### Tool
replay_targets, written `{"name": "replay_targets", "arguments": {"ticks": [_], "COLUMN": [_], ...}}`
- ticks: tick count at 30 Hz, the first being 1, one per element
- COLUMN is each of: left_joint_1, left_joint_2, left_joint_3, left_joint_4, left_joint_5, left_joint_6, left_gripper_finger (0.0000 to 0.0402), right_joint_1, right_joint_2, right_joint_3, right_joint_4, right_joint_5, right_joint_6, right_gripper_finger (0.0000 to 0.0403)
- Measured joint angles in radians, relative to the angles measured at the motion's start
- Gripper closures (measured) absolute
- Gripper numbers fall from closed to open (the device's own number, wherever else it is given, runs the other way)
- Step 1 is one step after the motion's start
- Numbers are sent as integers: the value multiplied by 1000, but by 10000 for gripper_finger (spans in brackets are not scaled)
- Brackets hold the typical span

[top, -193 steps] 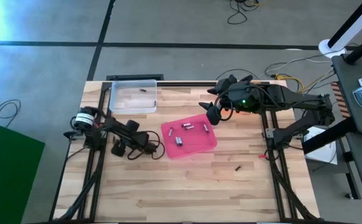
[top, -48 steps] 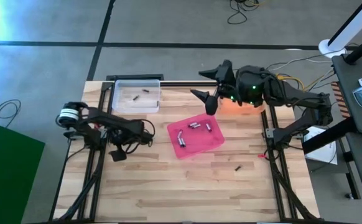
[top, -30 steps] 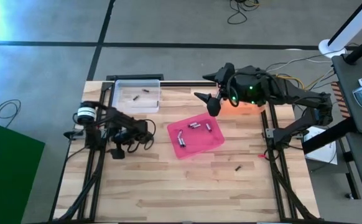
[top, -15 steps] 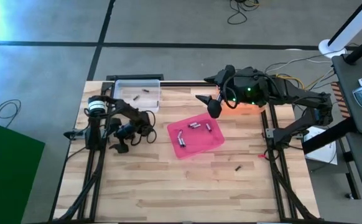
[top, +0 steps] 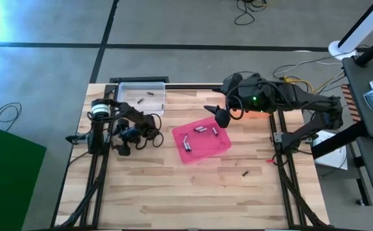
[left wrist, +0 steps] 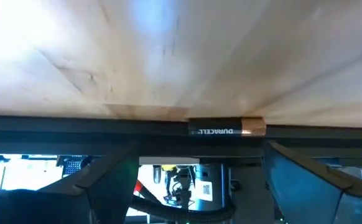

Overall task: Sort batteries
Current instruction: Put the black battery into the transparent bin

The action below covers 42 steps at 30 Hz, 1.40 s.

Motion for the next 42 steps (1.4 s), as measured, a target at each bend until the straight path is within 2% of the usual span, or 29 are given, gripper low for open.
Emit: {"name": "replay_targets", "arguments": {"ticks": [6,13,18,26,28,32,42], "left_joint_1": [-5,-10,-23,-73,-64,-39,-27], "left_joint_2": [-23,-47,-67,-67,-68,-67,-66], "left_joint_3": [-14,-28,-38,-48,-48,-38,-31], "left_joint_4": [44,70,102,108,107,100,94], "left_joint_5": [48,95,113,118,118,131,158], "left_joint_6": [-78,-82,-97,-122,-120,-112,-112], "left_gripper_finger": [91,91,91,91,91,91,91], "right_joint_1": [6,17,72,209,211,186,47], "right_joint_2": [0,0,0,47,59,91,162], "right_joint_3": [-1,-7,-15,-15,-15,-15,-15], "right_joint_4": [-2,-60,-60,-19,0,58,121], "right_joint_5": [3,1,14,271,293,289,157], "right_joint_6": [44,168,234,242,228,168,77], "right_gripper_finger": [44,44,44,44,46,55,81]}}
